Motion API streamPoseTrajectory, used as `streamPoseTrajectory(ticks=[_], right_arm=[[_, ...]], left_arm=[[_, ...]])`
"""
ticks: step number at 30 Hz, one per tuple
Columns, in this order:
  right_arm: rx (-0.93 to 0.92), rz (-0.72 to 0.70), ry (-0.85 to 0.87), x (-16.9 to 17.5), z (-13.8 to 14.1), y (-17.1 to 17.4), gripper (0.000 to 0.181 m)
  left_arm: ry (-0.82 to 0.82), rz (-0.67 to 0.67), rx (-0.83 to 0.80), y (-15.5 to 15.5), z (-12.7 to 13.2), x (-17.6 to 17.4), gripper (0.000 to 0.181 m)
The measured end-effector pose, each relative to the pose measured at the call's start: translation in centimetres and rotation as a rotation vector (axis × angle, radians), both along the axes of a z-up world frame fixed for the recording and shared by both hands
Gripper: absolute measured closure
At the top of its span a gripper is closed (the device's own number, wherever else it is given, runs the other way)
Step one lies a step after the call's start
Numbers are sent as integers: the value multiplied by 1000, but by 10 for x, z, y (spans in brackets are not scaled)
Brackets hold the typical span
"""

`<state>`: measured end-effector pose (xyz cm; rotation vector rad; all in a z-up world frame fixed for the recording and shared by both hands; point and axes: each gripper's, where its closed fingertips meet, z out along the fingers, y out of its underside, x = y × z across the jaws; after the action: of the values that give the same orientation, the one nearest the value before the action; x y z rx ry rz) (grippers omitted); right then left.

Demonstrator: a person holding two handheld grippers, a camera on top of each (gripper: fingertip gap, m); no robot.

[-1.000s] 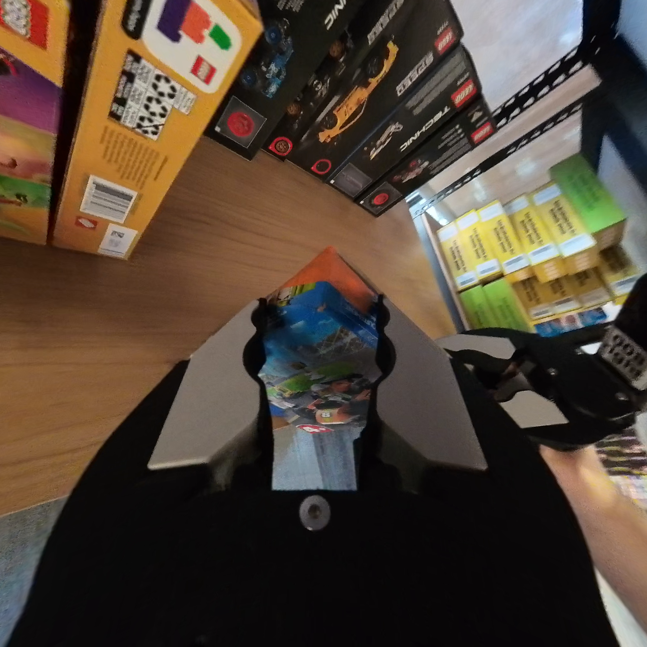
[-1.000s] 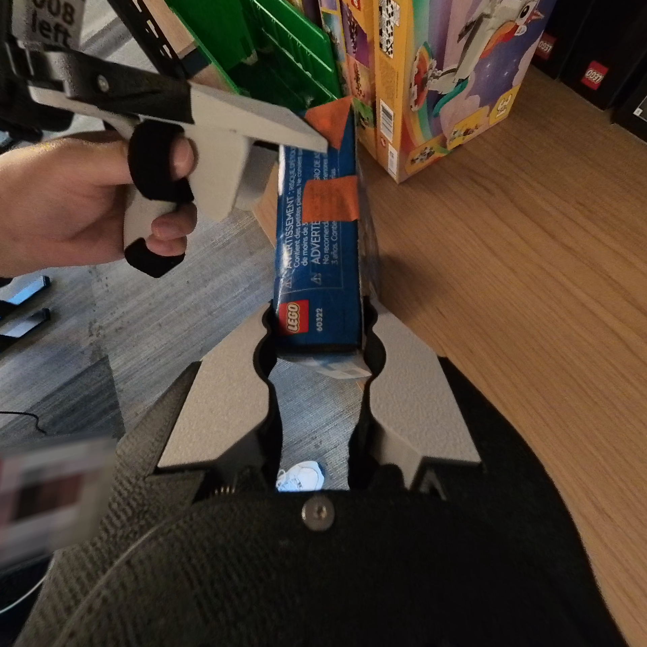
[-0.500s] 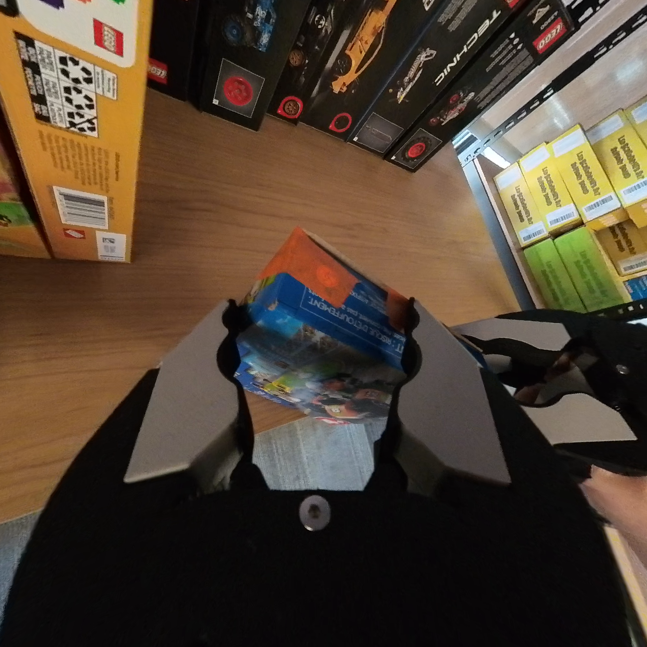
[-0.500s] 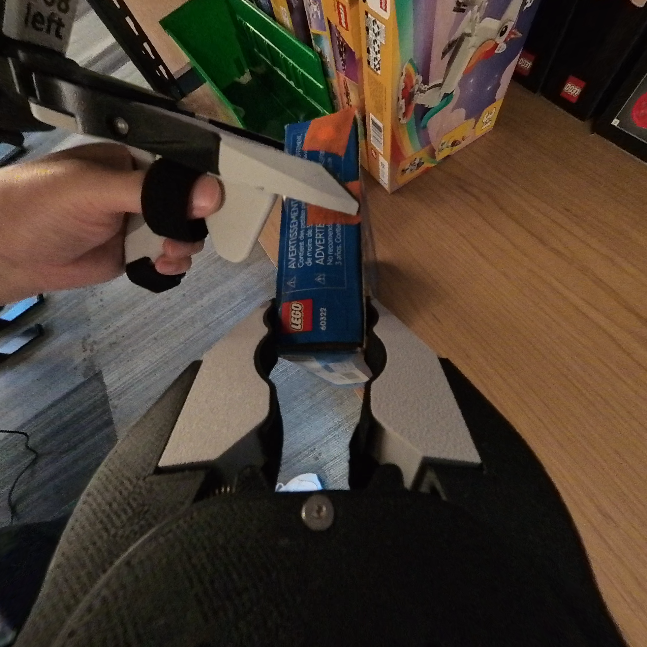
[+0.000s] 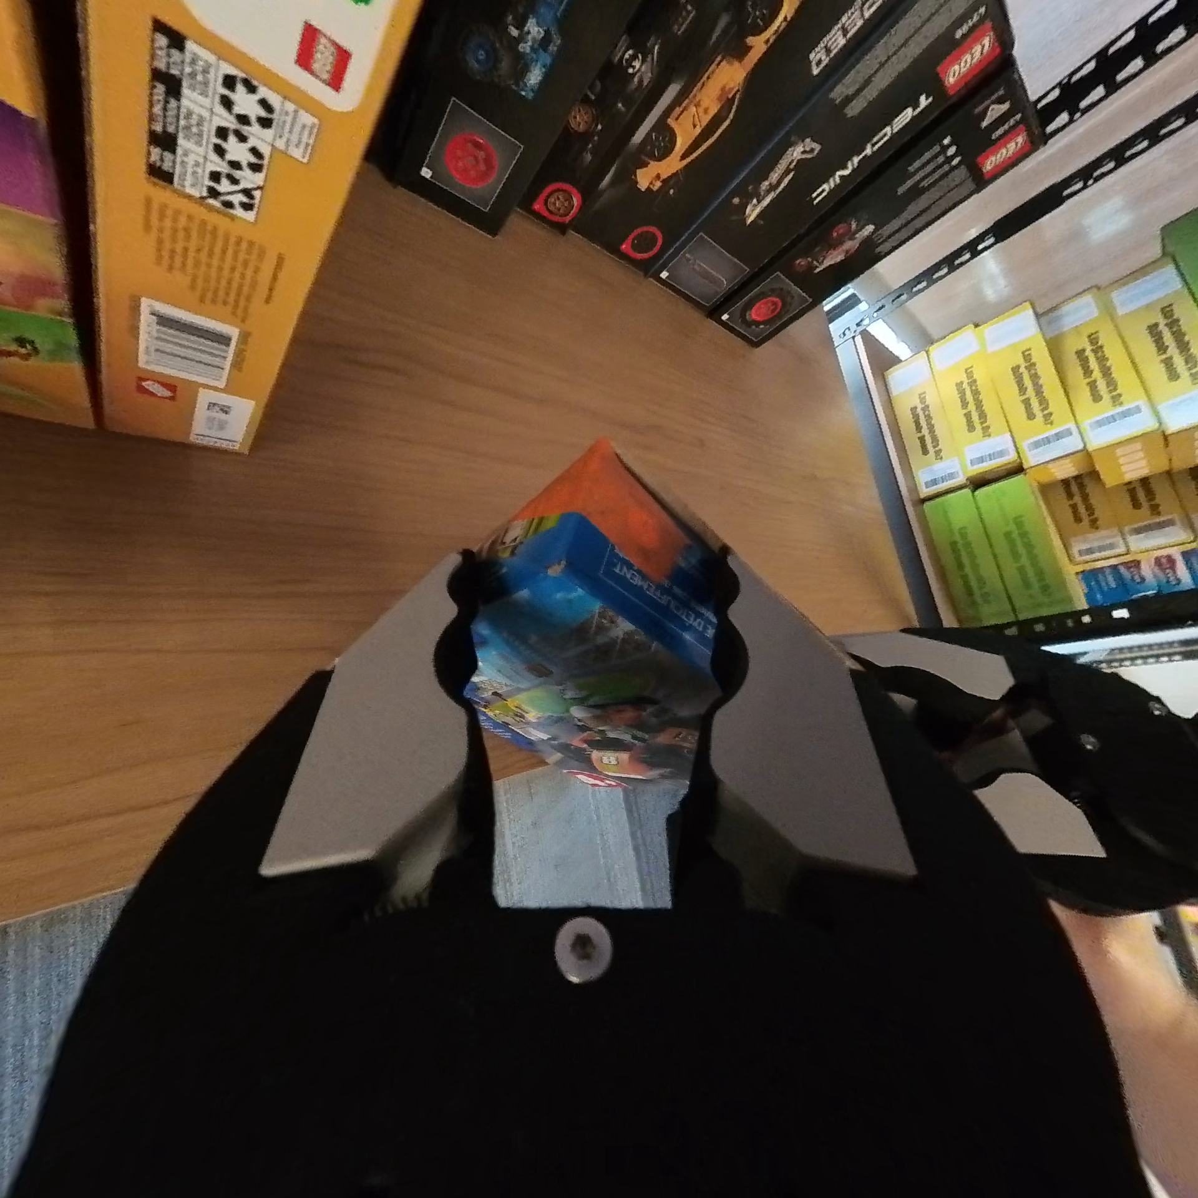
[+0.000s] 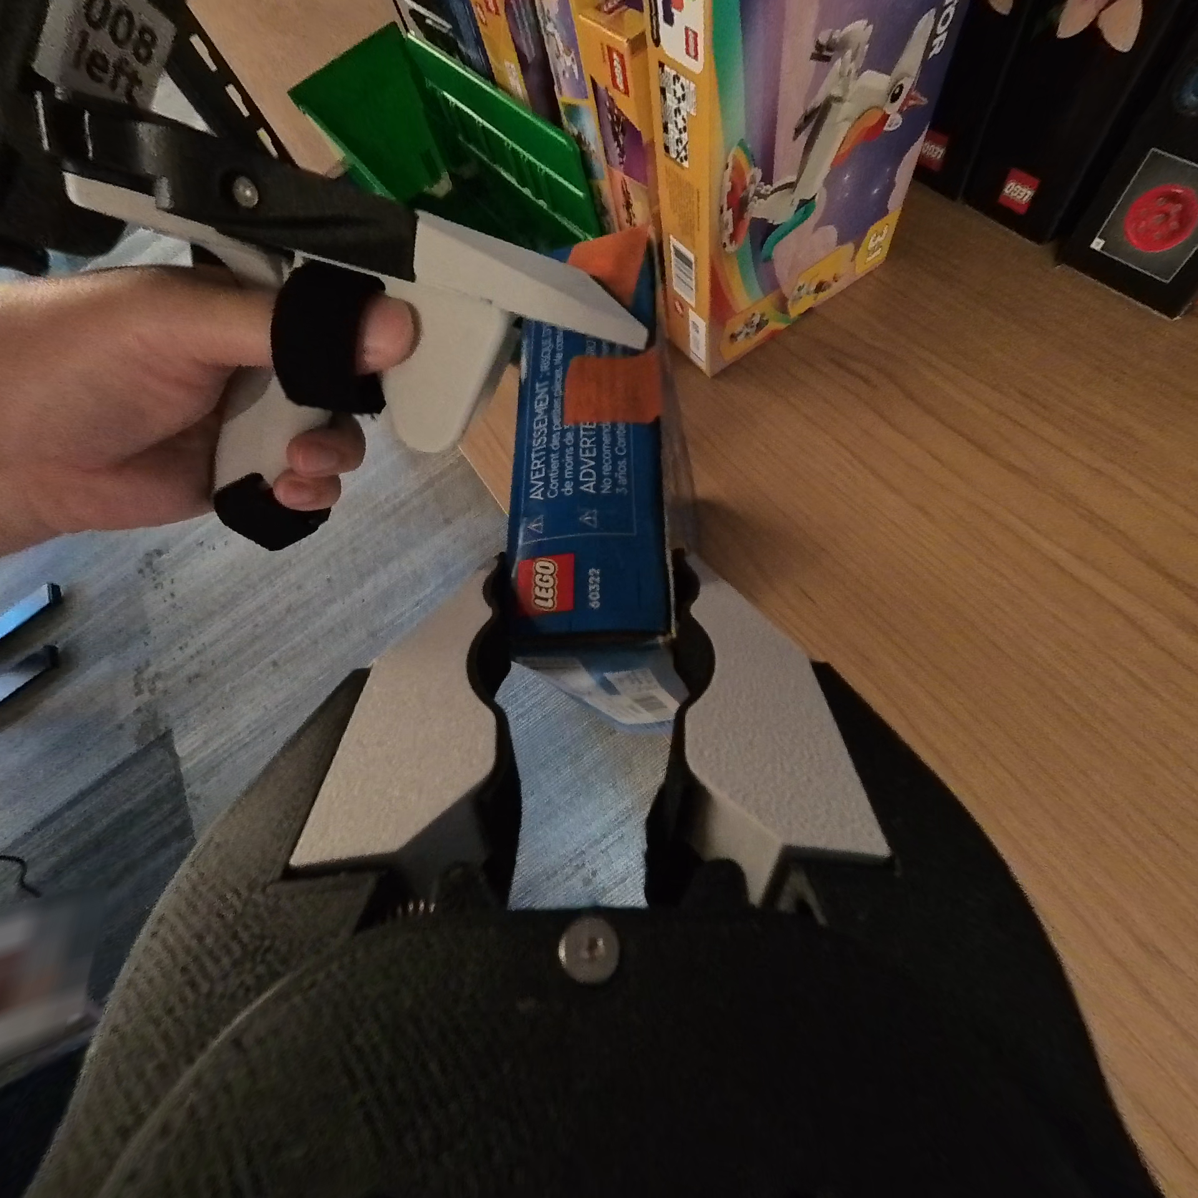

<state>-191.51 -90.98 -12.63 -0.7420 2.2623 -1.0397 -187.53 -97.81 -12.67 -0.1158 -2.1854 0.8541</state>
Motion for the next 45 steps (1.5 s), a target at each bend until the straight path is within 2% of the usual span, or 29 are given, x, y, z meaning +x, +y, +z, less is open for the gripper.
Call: streamPoseTrajectory(ticks=[3, 5, 8, 13, 15, 18, 19, 21, 23, 27, 28, 30, 34, 38, 40, 42, 45], right_arm=[[-24, -14, -19, 0, 1, 0, 133], [-39, -46, -59, -2, 1, -2, 130], [-23, -81, -108, -5, -10, -5, 107], [18, -61, -97, -5, -43, -1, 103], [-19, -52, -93, -3, -46, -5, 103], [-54, -60, -97, -4, -48, -16, 105], [-48, -40, -120, 0, -48, -16, 121], [-55, -18, -142, 3, -47, -19, 125], [24, -28, -249, 3, -45, -22, 128], [253, 17, -609, -6, -36, -22, 131], [297, 48, -664, -8, -37, -20, 133], [348, 17, -704, -17, -43, -23, 135], [277, -67, -597, -31, -50, -36, 134], [16, -228, -489, -44, -32, -72, 133], [-95, -349, -440, -50, -24, -94, 134], [-153, -498, -329, -51, -31, -116, 130], [-259, -594, -169, -29, -36, -144, 126]], left_arm=[[28, 4, 20, -1, 3, 5, 114], [75, 14, -7, -3, 14, 10, 127], [181, 11, -41, 1, 36, 17, 121], [245, 12, -113, 42, 61, 44, 120], [258, 31, -145, 66, 65, 61, 122], [259, 52, -155, 107, 55, 90, 125], [258, 66, -152, 120, 49, 101, 126], [270, 91, -139, 145, 35, 123, 128], [286, 92, -118, 170, 20, 143, 128], [225, 109, -103, 214, -9, 190, 128], [213, 128, -101, 224, -14, 204, 128], [231, 167, -95, 241, -21, 228, 129], [231, 194, -90, 265, -36, 267, 130], [205, 232, -94, 276, -48, 295, 130], [217, 253, -91, 279, -52, 303, 131], [215, 258, -90, 281, -54, 306, 131], [213, 255, -85, 281, -57, 303, 131]])
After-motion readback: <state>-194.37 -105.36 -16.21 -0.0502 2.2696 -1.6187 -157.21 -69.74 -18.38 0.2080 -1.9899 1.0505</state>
